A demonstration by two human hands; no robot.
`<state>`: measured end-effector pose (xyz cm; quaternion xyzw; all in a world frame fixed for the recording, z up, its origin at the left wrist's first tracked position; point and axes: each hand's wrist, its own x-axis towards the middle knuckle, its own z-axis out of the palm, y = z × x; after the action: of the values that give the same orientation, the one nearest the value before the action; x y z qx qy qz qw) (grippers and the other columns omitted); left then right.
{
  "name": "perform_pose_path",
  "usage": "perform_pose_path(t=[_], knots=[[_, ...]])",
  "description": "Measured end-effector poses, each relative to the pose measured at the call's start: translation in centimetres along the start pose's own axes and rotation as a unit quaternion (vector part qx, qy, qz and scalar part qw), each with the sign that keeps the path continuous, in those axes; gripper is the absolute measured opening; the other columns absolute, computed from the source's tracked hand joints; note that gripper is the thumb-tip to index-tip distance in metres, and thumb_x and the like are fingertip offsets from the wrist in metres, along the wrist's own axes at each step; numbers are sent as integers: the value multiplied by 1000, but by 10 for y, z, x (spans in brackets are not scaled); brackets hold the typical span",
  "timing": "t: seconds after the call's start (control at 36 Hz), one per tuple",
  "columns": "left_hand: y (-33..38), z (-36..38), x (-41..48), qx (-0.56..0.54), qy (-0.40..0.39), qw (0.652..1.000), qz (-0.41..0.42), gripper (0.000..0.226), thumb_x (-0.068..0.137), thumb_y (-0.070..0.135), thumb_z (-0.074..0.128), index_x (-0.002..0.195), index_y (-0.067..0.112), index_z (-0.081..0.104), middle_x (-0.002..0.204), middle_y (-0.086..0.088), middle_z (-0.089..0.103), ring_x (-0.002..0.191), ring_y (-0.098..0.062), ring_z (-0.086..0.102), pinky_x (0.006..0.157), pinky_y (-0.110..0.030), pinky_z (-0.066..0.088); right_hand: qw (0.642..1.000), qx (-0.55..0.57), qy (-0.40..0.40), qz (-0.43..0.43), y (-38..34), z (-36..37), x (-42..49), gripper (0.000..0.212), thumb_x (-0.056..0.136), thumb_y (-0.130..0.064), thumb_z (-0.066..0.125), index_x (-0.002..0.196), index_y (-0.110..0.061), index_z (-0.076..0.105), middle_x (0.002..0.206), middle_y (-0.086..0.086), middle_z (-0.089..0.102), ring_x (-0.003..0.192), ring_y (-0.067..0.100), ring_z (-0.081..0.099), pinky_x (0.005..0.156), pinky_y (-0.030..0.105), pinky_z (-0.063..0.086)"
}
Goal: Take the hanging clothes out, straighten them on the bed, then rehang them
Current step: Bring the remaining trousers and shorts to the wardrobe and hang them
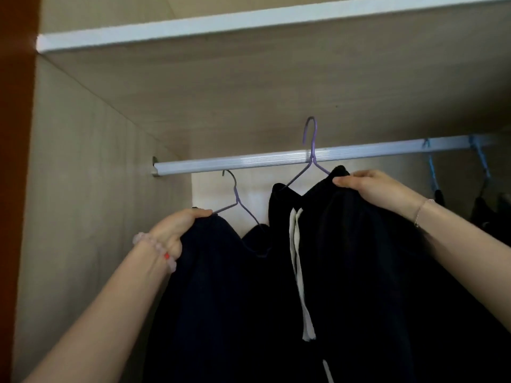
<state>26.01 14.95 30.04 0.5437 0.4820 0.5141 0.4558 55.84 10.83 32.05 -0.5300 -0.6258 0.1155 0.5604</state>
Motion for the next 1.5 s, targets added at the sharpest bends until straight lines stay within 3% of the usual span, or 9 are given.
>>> perform_pose_path(t=[0.17, 0.31, 0.47, 0.58, 0.75, 0.89, 1.14, 1.28, 1.5], knots=[[10, -10, -1, -24, -5, 999, 39, 24, 91, 22, 54, 75, 5, 60, 55, -11, 65, 67, -25, 57, 67, -33, 47, 999, -32, -20, 0, 1, 20, 9, 25, 98, -28, 61, 89, -5, 62, 78, 8, 60, 63, 15, 53, 60, 26, 41], [8, -14, -5, -49, 41, 992, 108, 25, 89, 19, 58, 105, 0, 62, 81, -14, 64, 70, -24, 61, 63, -34, 50, 996, -61, -61, 23, 20, 41, 7, 31, 98, -26, 62, 71, -10, 58, 72, 6, 61, 61, 15, 56, 56, 25, 43], [-16, -8, -20, -43, 102, 977, 180, 14, 91, 16, 56, 94, 3, 60, 80, -13, 64, 68, -23, 61, 56, -29, 47, 996, -52, -59, 29, 24, 50, 6, 37, 98, -25, 62, 65, -11, 55, 66, 3, 58, 57, 15, 54, 43, 16, 44], [-48, -1, -23, -43, 120, 973, 191, 13, 93, 16, 53, 84, 9, 61, 80, -12, 64, 70, -24, 61, 59, -30, 47, 995, -71, -65, 24, 22, 52, 3, 39, 99, -27, 61, 63, -13, 52, 65, 2, 56, 57, 14, 52, 51, 24, 39], [-71, -7, -17, 58, 169, 957, 230, 19, 93, 26, 52, 81, 14, 60, 84, -12, 67, 84, -31, 65, 77, -39, 51, 986, -153, -63, 2, 15, 45, -3, 35, 98, -38, 58, 81, -7, 56, 77, 7, 57, 68, 20, 53, 60, 29, 37], [-60, -18, -20, 293, 176, 902, 263, 20, 92, 34, 51, 84, 17, 58, 83, -5, 62, 90, -30, 60, 72, -30, 40, 978, -198, -62, -14, 15, 42, -8, 46, 100, -40, 55, 110, 3, 67, 96, 12, 63, 84, 24, 58, 75, 32, 42], [-26, -18, -19, 189, 28, 968, 161, 22, 74, 20, 71, 93, 11, 62, 83, -6, 63, 76, -22, 60, 63, -29, 43, 991, -34, -126, 15, 26, 24, -21, 7, 97, -29, 61, 93, -29, 67, 99, -5, 71, 83, 11, 67, 68, 22, 48], [-18, -9, -8, 143, 41, 979, 139, 37, 78, -1, 62, 115, 3, 59, 90, -5, 63, 93, -23, 58, 87, -32, 46, 990, -20, -141, 7, 26, 24, -21, 24, 95, -14, 56, 109, -32, 65, 102, -4, 71, 91, 14, 67, 75, 24, 49], [-21, 10, 7, 149, 86, 975, 142, 38, 81, -12, 43, 115, -1, 55, 113, -11, 60, 103, -25, 53, 89, -35, 45, 987, 27, -157, 4, 23, 28, -24, 28, 96, -5, 53, 112, -23, 67, 97, 1, 72, 86, 18, 68, 77, 25, 52]])
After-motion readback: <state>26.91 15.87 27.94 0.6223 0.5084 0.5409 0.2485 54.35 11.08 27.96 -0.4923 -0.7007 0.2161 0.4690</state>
